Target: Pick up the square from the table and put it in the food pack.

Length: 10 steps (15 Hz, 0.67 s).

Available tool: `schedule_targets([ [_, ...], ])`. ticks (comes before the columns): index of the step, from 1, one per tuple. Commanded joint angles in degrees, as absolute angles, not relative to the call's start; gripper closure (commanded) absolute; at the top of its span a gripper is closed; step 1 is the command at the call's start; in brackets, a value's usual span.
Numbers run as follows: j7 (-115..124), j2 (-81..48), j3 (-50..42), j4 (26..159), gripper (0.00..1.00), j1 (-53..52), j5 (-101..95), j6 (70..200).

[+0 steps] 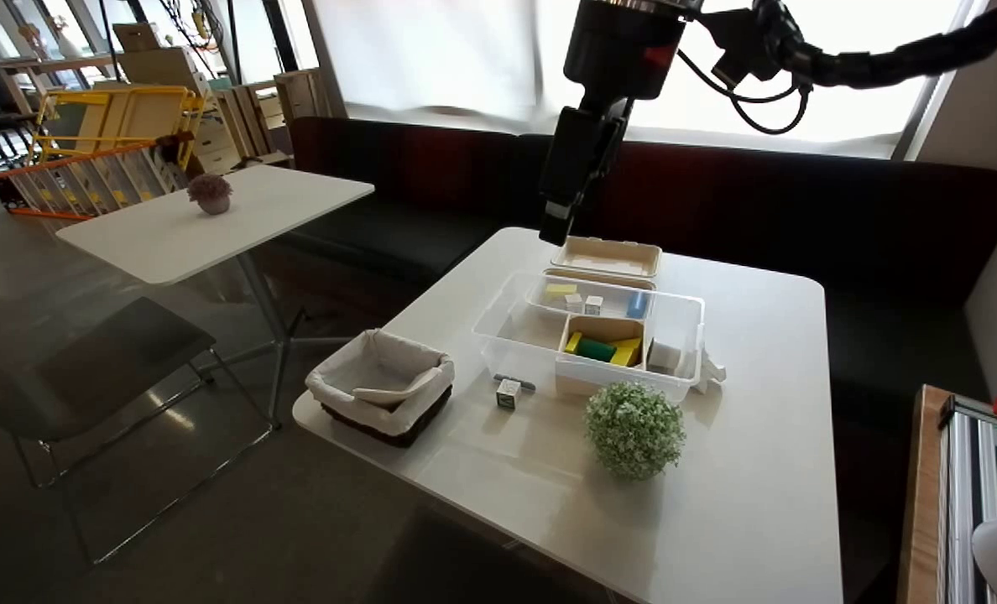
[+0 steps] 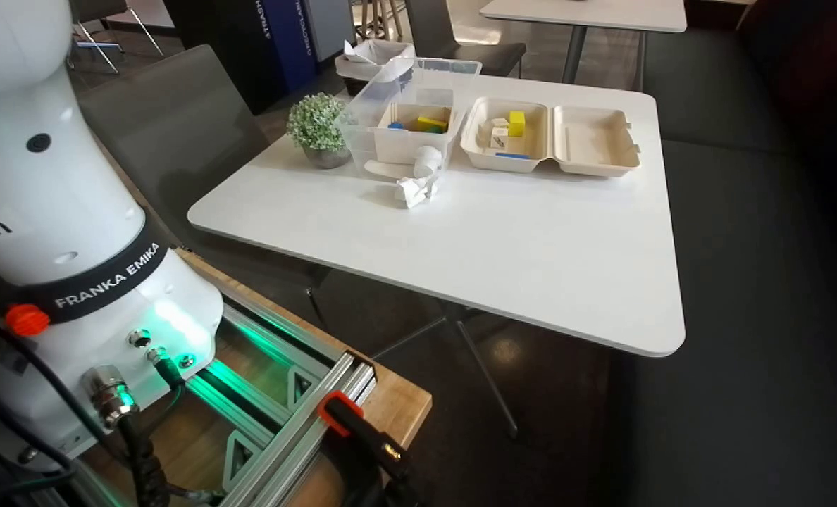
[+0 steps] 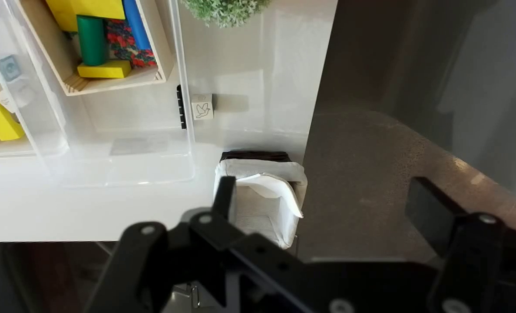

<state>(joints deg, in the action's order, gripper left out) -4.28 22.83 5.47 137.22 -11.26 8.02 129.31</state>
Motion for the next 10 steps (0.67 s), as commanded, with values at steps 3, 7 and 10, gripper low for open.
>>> schedule_targets([
  [3,-4.4,22.8,5.8,137.1,0.0,-10.9,8.2,129.1],
  [7,-1.3,18.9,7.0,134.9,0.0,-9.8,6.3,129.2],
  [10,4.6,14.0,8.5,132.4,0.0,-7.8,3.0,129.0],
])
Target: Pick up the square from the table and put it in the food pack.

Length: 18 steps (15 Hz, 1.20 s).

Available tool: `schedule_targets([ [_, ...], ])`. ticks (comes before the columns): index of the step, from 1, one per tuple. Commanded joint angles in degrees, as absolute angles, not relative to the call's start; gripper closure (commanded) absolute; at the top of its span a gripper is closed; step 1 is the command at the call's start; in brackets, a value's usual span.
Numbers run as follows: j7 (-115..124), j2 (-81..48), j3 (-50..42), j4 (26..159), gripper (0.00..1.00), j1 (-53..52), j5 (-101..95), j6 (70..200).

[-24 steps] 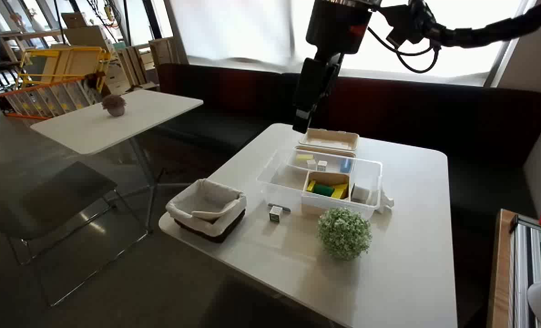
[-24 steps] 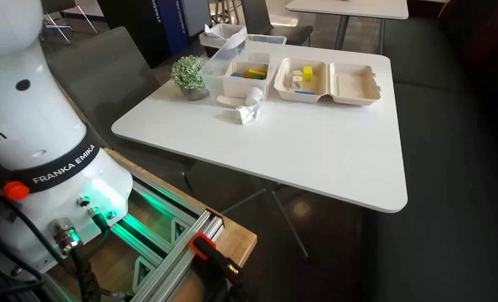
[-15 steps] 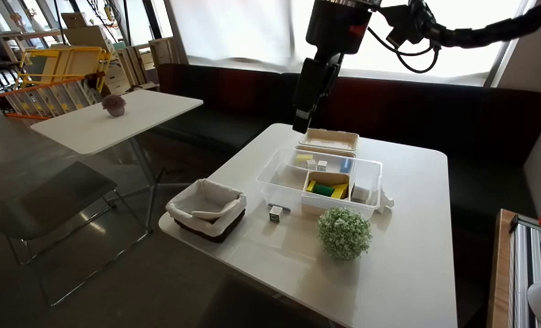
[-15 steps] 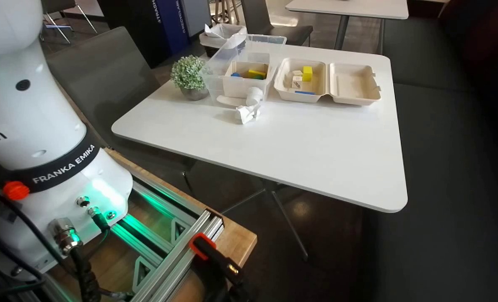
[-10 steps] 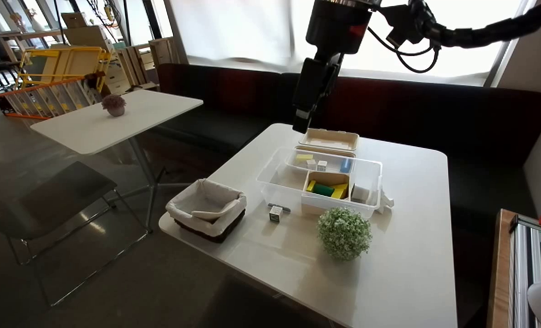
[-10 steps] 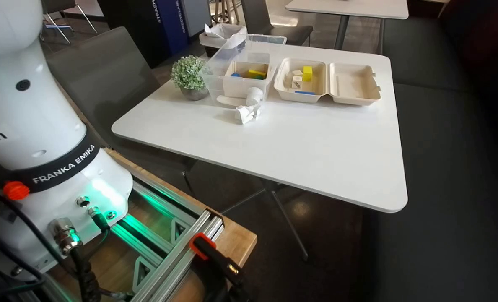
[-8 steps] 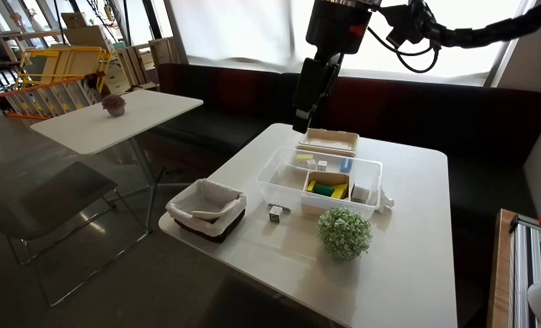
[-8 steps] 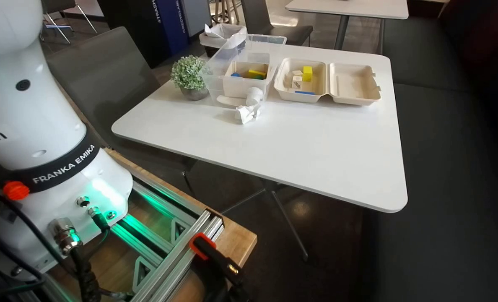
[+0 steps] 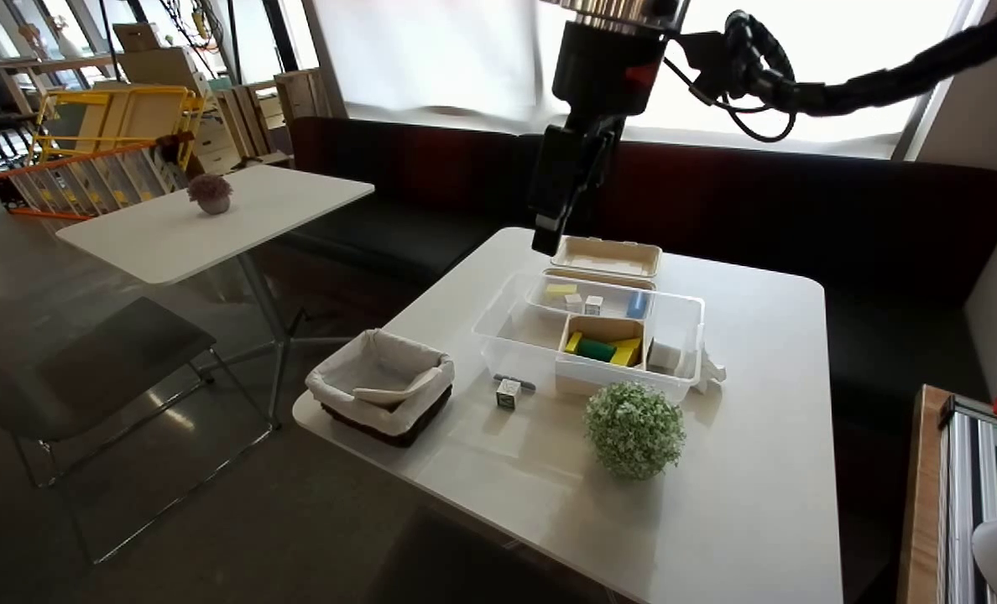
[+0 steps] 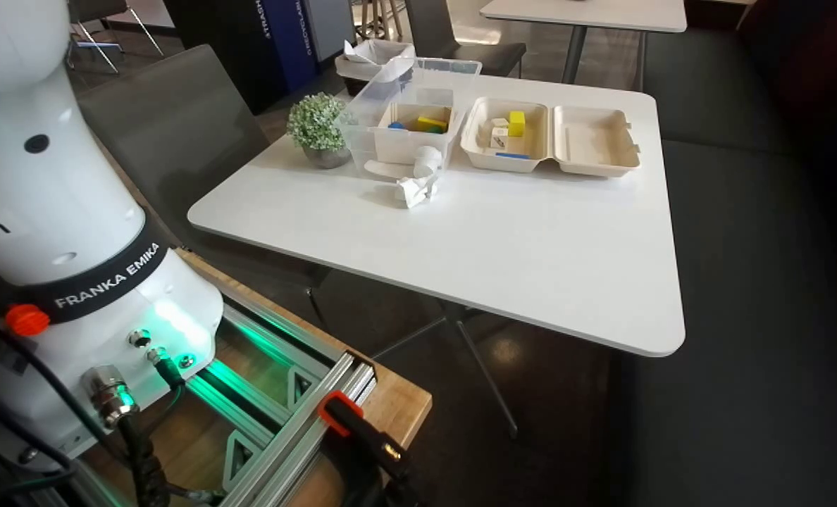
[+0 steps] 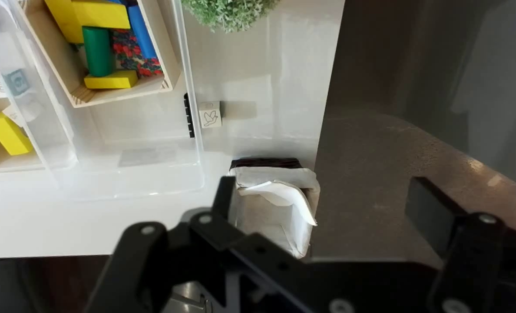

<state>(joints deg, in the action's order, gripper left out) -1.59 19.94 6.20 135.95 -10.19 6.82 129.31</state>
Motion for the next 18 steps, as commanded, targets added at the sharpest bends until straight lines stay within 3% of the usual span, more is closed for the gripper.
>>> schedule_targets([
  [1,6.9,12.6,8.9,131.7,0.0,-7.3,1.8,128.9],
  [8,27.9,1.0,9.8,125.3,0.0,-7.2,4.7,132.9],
  [18,63.5,-6.6,6.9,127.0,0.0,-9.2,-4.1,146.9],
])
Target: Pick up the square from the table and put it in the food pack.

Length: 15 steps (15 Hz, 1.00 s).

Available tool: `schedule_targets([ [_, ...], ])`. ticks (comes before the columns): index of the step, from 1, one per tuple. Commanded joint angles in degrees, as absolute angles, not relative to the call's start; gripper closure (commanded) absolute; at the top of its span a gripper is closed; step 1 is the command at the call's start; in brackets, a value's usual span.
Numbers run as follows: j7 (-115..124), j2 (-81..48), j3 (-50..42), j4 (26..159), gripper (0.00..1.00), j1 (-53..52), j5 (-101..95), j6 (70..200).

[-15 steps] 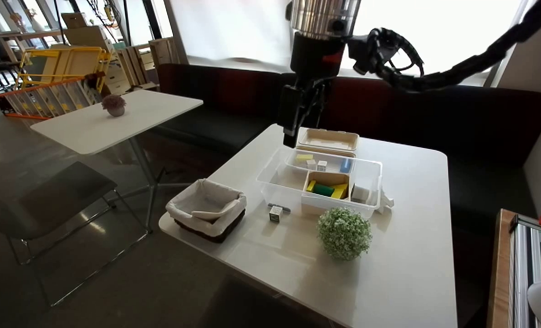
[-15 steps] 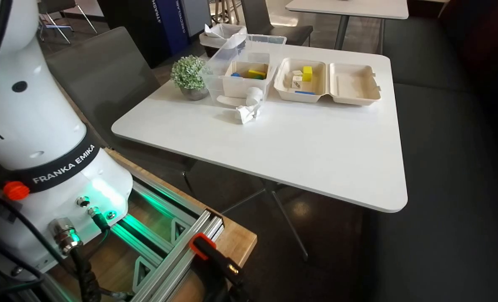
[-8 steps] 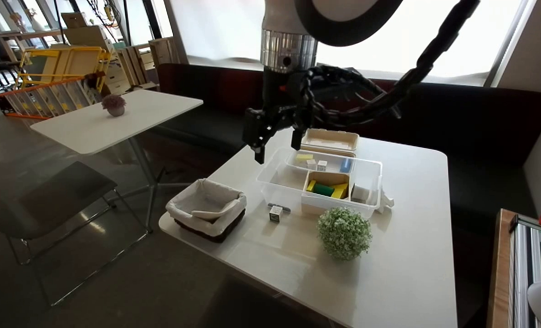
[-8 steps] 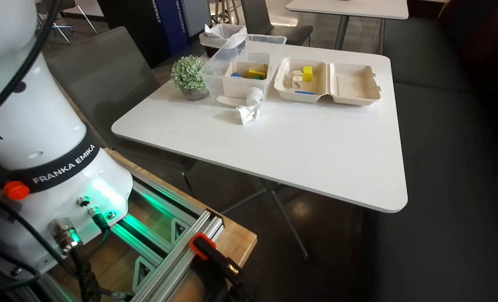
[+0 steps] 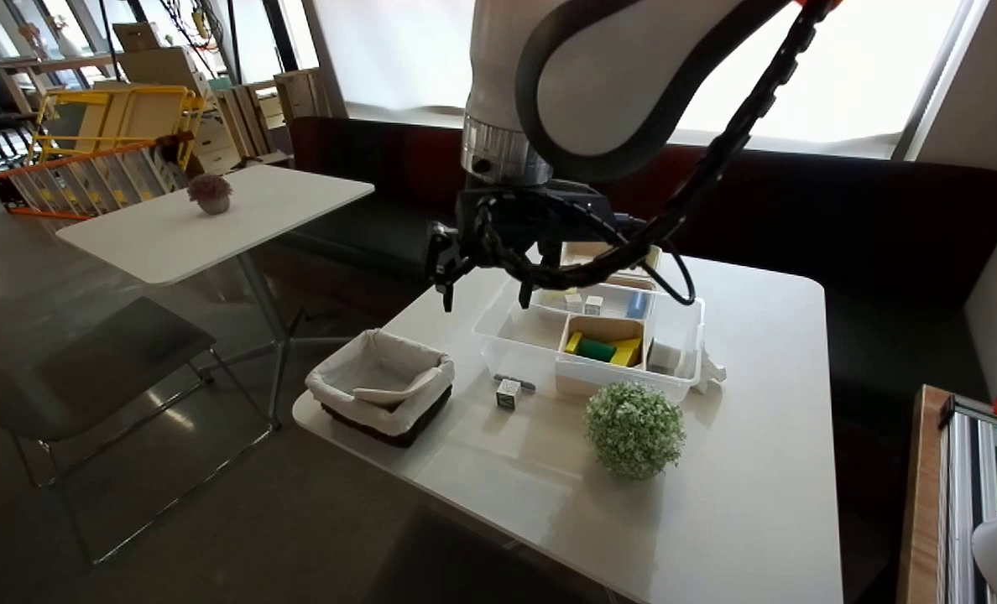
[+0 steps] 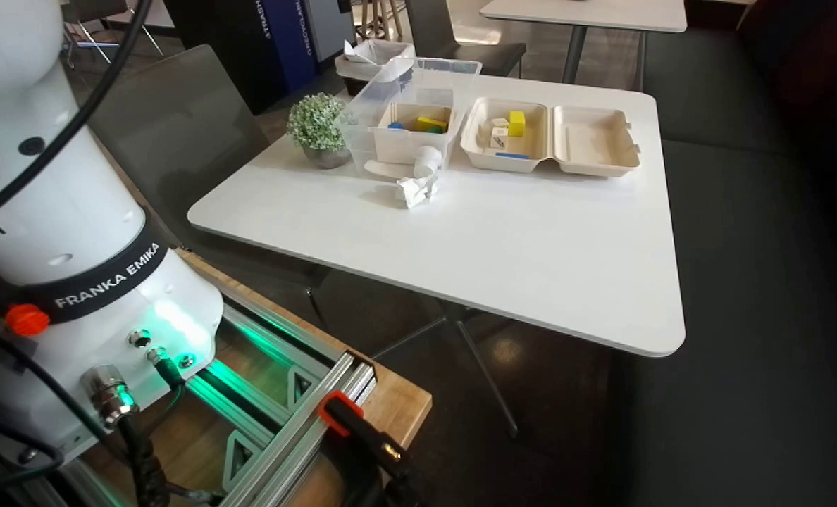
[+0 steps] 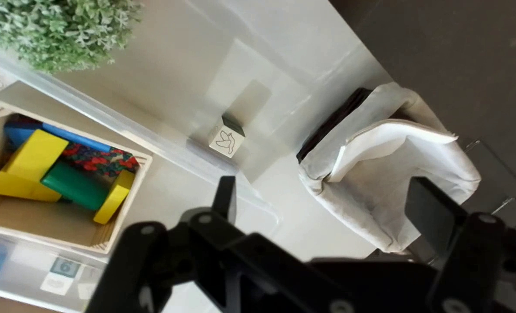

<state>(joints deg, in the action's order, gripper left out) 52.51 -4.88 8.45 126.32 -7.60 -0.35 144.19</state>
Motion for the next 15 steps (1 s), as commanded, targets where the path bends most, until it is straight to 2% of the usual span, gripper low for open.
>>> schedule_targets([
  [1,67.5,-7.1,6.3,127.1,0.0,-9.5,-5.9,146.6],
  [10,64.3,-7.9,6.8,126.5,0.0,-9.4,-2.5,145.4],
  [15,75.0,-12.6,5.0,124.2,0.0,-10.8,-5.0,143.4],
])
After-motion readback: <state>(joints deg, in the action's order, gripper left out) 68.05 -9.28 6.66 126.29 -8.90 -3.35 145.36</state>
